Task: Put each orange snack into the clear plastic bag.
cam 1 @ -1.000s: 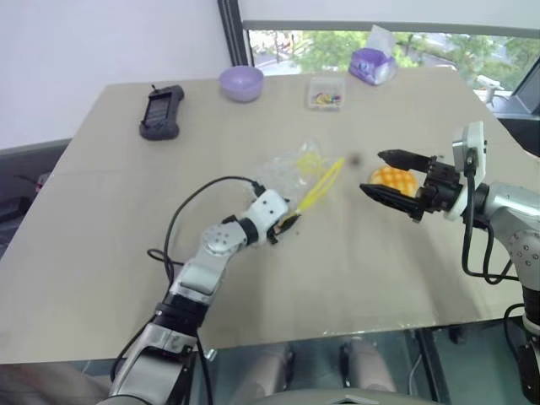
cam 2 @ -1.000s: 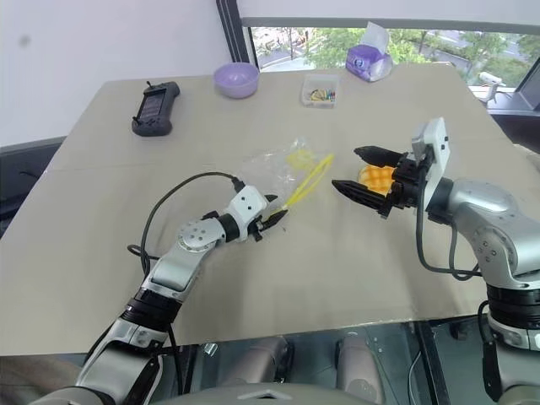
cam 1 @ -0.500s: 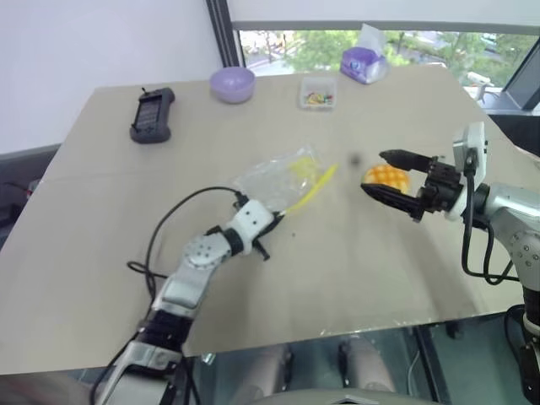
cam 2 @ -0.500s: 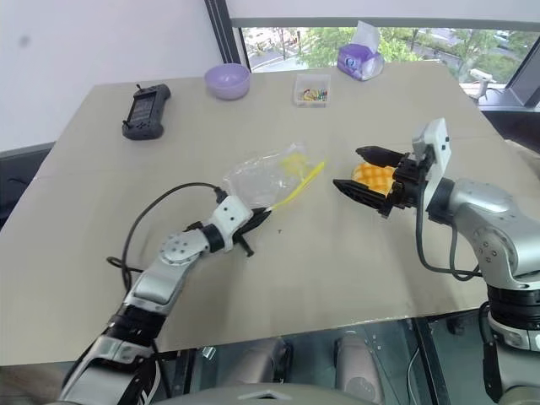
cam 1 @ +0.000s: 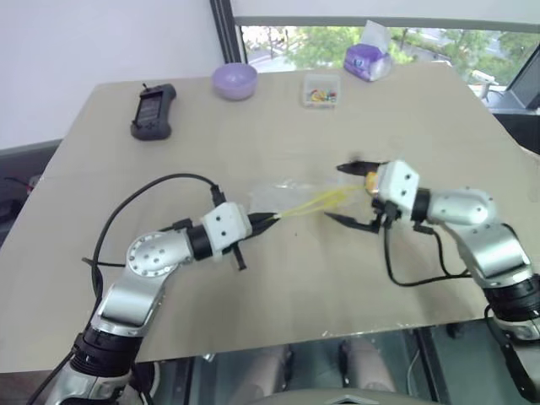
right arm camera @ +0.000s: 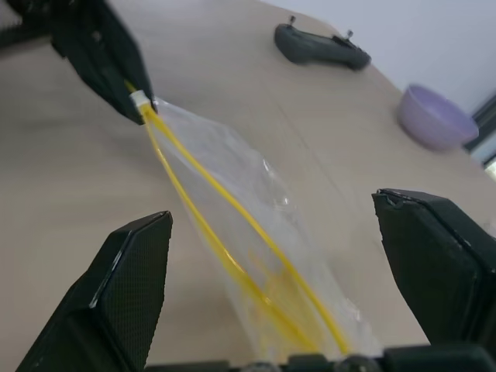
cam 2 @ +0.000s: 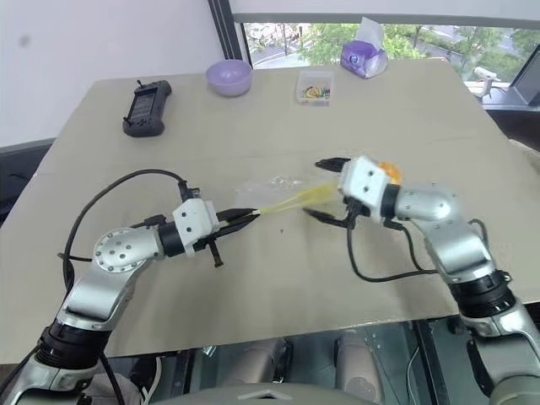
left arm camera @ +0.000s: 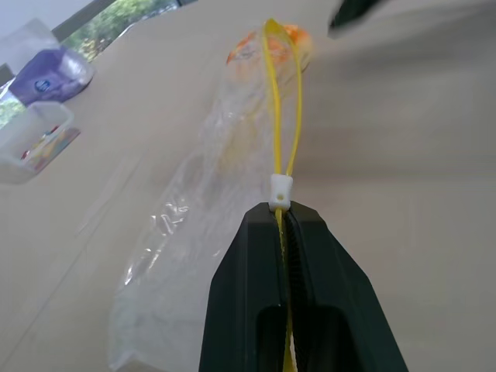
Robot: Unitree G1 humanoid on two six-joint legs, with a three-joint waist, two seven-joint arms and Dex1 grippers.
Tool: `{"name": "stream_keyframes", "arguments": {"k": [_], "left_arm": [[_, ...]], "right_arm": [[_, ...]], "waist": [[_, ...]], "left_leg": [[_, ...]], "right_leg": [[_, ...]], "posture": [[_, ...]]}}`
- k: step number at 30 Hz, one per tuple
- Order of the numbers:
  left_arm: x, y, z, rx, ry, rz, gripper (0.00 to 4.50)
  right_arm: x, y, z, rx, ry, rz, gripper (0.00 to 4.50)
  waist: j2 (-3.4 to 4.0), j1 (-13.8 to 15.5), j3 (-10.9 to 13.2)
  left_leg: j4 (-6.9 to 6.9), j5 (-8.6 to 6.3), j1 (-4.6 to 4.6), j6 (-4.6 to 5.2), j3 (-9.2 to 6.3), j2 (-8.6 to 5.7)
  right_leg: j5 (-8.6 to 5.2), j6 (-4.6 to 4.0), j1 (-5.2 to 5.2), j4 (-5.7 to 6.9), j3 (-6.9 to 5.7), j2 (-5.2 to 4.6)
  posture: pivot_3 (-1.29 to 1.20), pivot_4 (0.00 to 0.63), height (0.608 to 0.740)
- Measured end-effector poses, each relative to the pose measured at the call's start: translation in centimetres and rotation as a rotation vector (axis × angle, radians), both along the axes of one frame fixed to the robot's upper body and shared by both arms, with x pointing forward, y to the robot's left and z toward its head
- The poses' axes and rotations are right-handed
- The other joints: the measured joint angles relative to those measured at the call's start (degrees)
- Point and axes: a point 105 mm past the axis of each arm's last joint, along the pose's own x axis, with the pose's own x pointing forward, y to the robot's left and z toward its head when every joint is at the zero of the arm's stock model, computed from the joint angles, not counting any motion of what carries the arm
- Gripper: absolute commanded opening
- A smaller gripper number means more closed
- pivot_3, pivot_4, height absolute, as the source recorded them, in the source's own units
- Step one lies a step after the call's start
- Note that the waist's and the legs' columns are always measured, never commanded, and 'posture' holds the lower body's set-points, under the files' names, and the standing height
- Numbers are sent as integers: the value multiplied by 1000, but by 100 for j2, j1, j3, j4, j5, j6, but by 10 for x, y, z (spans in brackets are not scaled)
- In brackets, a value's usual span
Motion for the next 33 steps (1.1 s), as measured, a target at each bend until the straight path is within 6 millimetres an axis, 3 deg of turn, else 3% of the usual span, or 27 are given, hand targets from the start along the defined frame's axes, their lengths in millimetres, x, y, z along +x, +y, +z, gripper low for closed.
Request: {"name": "stream_keyframes", "arguments": {"k": [5,9,12,18,22,26,30,33], "left_arm": [[2,-1,0,12,22,-9,61],[2,-2,1,15,26,-10,0],[2,-3,2,15,24,-15,0],[1,-5,4,7,17,-19,0],[1,-7,4,0,10,-11,0],[1,-9,4,-20,-12,2,1310],[0,-7,4,4,-108,21,3072],[-1,-1,-8,35,-153,45,3072]], "right_arm": [[8,10,-16,-144,-130,57,4500],[13,11,-23,-161,-139,44,3336],[14,12,-23,-162,-144,41,1812],[13,13,-24,-159,-130,47,259],[11,12,-28,-153,-97,48,259],[10,12,-27,-139,-80,46,211],[10,11,-25,-128,-67,40,211],[11,10,-25,-119,-55,37,211]], "waist": [[-4,20,4],[-6,14,6],[-5,6,7],[-5,9,7],[-5,8,7],[-5,8,7],[-5,12,6],[-5,7,7]], "left_leg": [[0,0,-1,0,-4,0],[0,0,-1,-1,-3,0],[0,0,0,-1,-3,0],[0,0,0,-1,-3,0],[0,0,0,-1,-2,0],[0,0,0,-1,-2,0],[0,0,1,-1,-2,0],[-1,0,2,-1,0,0]], "right_leg": [[0,0,0,-3,-3,3],[0,0,0,-3,-1,3],[0,-1,-1,-2,-1,4],[0,-1,0,-2,-1,4],[0,-1,0,-2,0,4],[0,-1,0,-2,0,4],[0,-1,1,-2,0,3],[0,-1,1,-2,1,3]], "posture": [[0,150,736],[0,150,736],[0,150,736],[0,150,736],[0,150,736],[0,150,736],[0,150,736],[0,150,736]]}}
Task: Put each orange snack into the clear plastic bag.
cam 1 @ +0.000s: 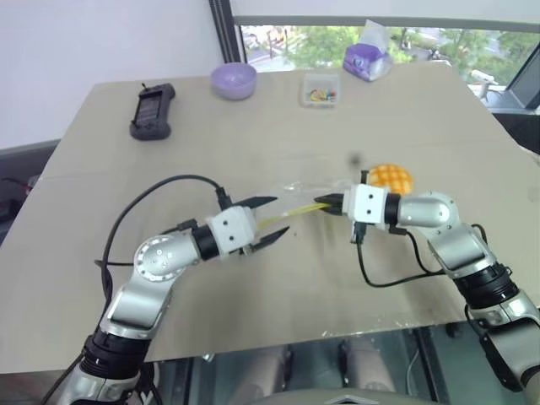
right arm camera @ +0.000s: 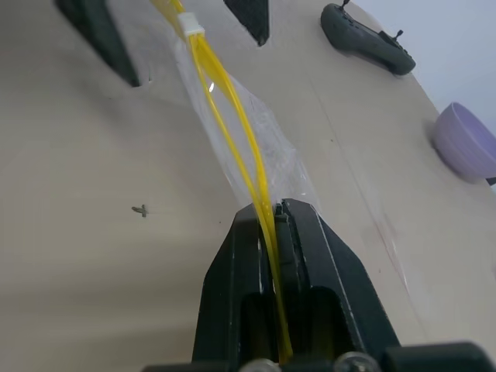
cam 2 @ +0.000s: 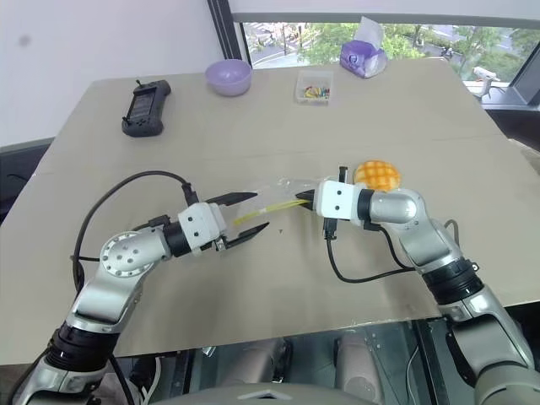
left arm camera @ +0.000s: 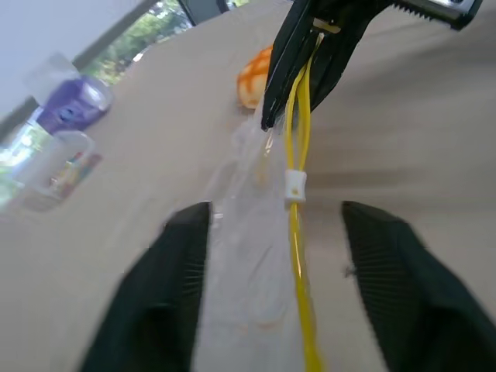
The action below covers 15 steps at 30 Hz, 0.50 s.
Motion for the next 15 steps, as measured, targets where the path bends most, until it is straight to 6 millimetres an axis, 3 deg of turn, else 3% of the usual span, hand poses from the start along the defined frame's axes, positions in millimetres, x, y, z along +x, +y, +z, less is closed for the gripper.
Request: {"name": "stream_keyframes", "arguments": {"k": [4,15], "left_arm": [[-1,10,-19,34,-16,24,3072],[8,10,-28,7,-124,30,3072]], "right_arm": [[1,-1,0,4,10,-6,211],[0,1,0,15,24,-2,211]], "waist": [[0,11,0],[0,11,0]], "left_leg": [[0,0,0,0,-1,0],[2,0,0,0,0,-1]], "right_leg": [[0,0,0,1,-1,0],[0,0,0,2,-1,-2]], "posture": [[0,150,736],[0,150,736]]}}
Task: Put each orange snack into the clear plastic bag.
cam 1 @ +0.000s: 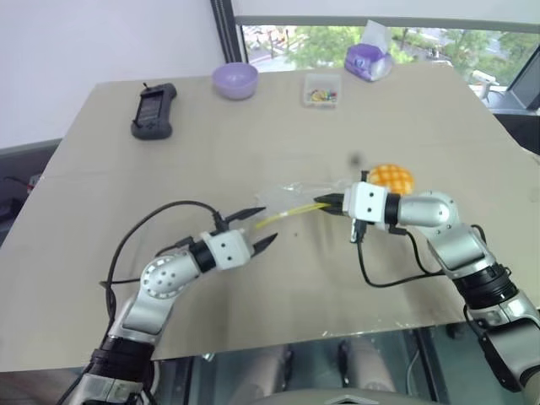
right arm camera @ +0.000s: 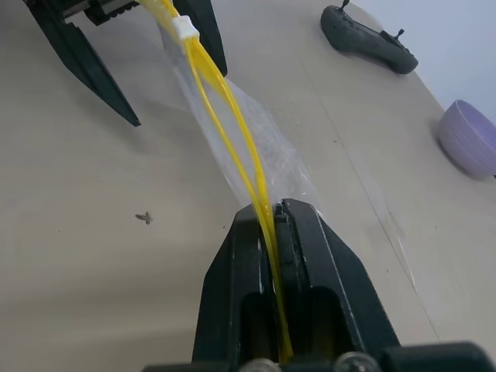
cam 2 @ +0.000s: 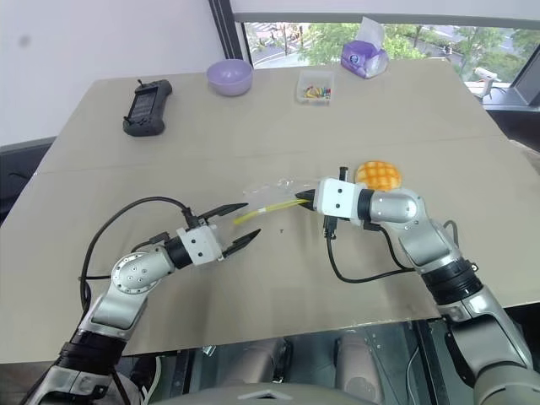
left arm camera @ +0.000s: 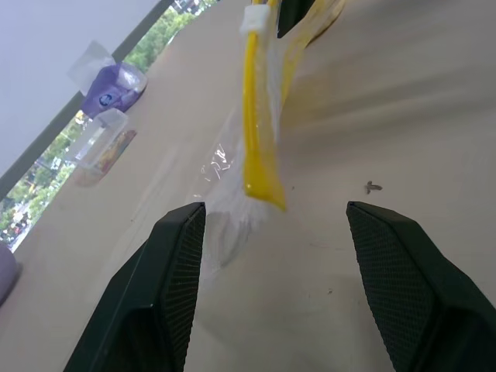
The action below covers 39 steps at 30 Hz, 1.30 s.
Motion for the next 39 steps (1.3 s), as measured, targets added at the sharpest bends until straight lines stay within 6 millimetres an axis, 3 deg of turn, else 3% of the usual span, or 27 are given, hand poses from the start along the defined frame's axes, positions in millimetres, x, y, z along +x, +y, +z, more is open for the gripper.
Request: {"name": "stream_keyframes", "arguments": {"k": [6,16,39], "left_arm": [[-2,-15,13,-94,-45,-63,3072],[-6,-18,23,-141,-46,-98,3072],[-11,-13,13,-65,75,-67,3072]], "right_arm": [[0,0,0,2,5,-1,211],[-1,-1,-2,3,18,-7,211],[0,1,-3,7,8,-20,211]], "waist": [[0,-11,0],[0,-12,0],[0,-13,0]], "left_leg": [[2,0,-1,0,-1,0],[2,0,0,0,-1,0],[3,0,1,0,0,0]], "right_leg": [[0,0,0,1,-1,-1],[0,0,0,2,0,0],[0,0,0,6,1,2]], "posture": [[0,150,736],[0,150,736],[0,150,736]]}}
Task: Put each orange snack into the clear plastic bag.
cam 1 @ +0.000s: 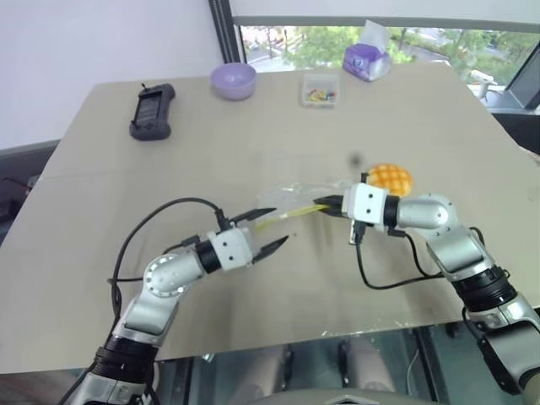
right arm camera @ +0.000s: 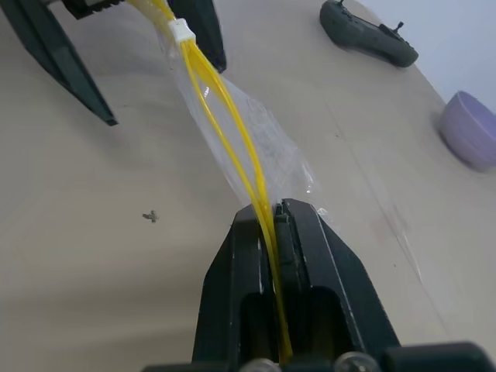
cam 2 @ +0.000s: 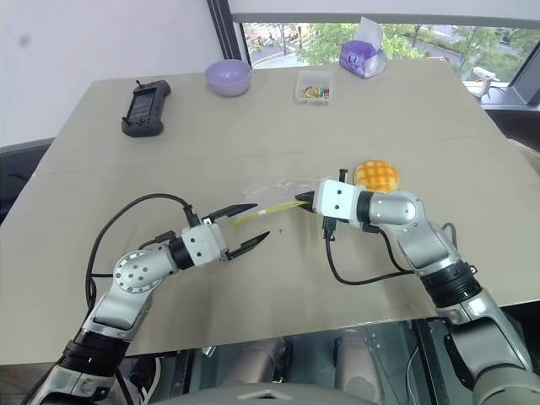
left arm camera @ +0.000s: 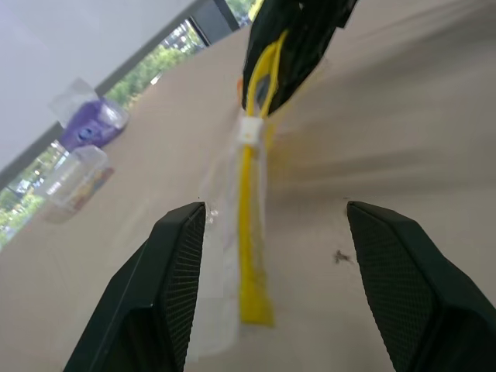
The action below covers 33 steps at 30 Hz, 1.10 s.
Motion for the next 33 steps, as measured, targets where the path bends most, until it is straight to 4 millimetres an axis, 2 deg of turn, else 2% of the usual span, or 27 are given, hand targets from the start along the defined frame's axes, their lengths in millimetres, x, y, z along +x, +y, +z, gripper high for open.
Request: {"name": "stream_keyframes", "arguments": {"k": [9,20,27,28,29,31,33], "left_arm": [[-9,-5,-1,-2,40,1,3072],[-9,-4,-4,3,61,12,3072],[-4,-6,1,-24,54,28,3072],[-4,-6,1,-24,54,28,2683],[-4,-6,1,-24,54,28,2557],[-4,-6,1,-24,55,29,1833],[-4,-6,0,-23,61,32,844]], "right_arm": [[1,1,-2,-7,-11,-14,211],[1,2,-2,-6,-10,-13,211],[1,1,-5,-6,-2,-15,211],[1,1,-5,-6,-2,-15,211],[1,1,-5,-6,-2,-15,211],[1,1,-5,-7,-2,-15,211],[1,1,-5,-7,-1,-15,211]], "waist": [[0,3,0],[0,2,0],[0,-5,0],[0,-5,0],[0,-4,0],[0,1,0],[0,2,0]], "left_leg": [[0,0,1,0,0,0],[0,0,1,0,1,0],[0,0,1,0,1,0],[0,0,1,0,1,0],[0,0,1,0,1,0],[0,0,1,0,1,0],[0,0,1,0,1,0]], "right_leg": [[0,0,0,0,0,0],[0,0,0,0,0,0],[0,0,0,0,1,0],[0,0,0,0,1,0],[0,0,0,0,1,0],[0,0,1,0,1,0],[0,0,1,0,1,0]], "posture": [[0,150,736],[0,150,736],[0,150,736],[0,150,736],[0,150,736],[0,150,736],[0,150,736]]}}
